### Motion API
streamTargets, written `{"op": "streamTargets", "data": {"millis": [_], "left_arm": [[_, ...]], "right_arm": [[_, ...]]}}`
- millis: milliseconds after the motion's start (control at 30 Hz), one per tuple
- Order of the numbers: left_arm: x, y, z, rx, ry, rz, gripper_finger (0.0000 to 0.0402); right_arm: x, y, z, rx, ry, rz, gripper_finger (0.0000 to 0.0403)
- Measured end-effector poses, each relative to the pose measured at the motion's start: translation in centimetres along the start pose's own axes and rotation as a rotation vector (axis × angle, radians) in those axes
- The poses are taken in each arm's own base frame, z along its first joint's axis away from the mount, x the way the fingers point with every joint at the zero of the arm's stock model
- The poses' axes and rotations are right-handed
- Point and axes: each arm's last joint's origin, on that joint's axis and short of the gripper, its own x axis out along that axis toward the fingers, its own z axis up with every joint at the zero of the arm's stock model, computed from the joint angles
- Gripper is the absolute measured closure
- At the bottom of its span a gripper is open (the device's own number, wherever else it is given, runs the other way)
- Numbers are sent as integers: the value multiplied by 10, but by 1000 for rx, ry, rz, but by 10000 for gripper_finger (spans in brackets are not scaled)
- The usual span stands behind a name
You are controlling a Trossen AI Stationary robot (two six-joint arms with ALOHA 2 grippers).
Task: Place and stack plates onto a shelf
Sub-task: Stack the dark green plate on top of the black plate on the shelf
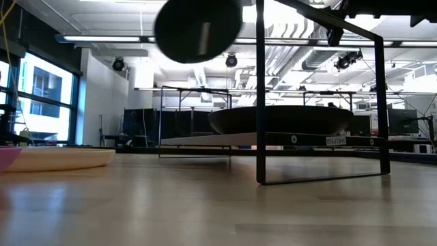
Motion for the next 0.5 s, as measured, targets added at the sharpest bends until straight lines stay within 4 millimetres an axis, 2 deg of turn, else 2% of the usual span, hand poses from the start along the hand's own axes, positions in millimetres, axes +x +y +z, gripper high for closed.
{"op": "streamTargets", "data": {"millis": [267, 400, 500], "left_arm": [[32, -41, 27, 200, -23, -35, 401], [58, -53, 28, 238, 30, -34, 402], [74, -66, 25, 343, 85, -47, 402]], "right_arm": [[0, -1, 3, -30, -36, -33, 187], [-1, -2, 4, -76, -45, -35, 187], [-3, 0, 7, -64, -66, -19, 187]]}}
